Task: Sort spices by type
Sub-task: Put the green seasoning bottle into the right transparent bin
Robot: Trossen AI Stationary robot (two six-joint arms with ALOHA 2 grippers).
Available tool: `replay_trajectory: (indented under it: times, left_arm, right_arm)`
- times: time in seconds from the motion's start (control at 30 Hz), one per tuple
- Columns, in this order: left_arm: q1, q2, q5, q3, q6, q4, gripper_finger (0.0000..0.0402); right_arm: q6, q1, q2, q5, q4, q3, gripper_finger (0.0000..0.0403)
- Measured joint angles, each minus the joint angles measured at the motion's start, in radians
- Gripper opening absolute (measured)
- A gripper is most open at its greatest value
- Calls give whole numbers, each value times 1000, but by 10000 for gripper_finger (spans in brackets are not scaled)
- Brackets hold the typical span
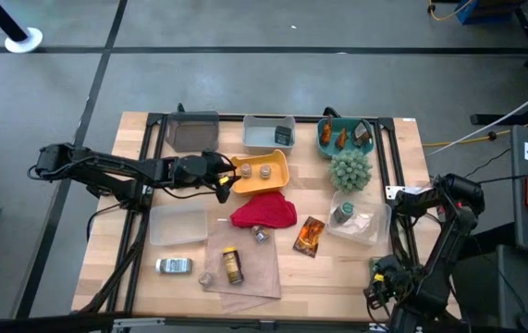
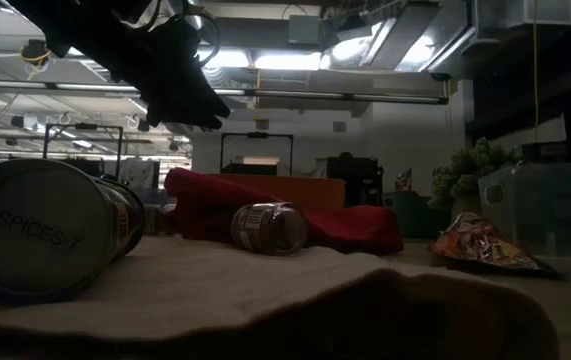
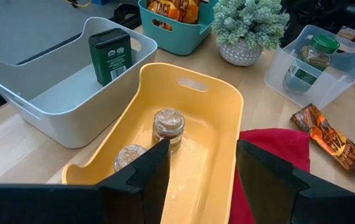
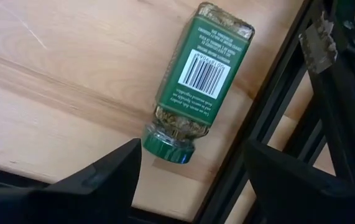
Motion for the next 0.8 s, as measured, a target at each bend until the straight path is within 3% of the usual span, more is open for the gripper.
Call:
replay_trajectory:
  times: [0.17,0.43,0.63,0.8]
  left_arm:
    - [0,0,0,0,-5,0,172]
    - [0,0,0,0,-4,0,172]
    - [0,0,0,0,-4,0,172]
    - [0,0,0,0,-4,-3,172]
  right_arm:
    - [-2,-7,5,15,-29,20,280]
    - [-28,-56,8,131,-114,108,280]
    - [-181,-80,8,117,-26,109,280]
    - [-188,-78,13,108,-13,109,280]
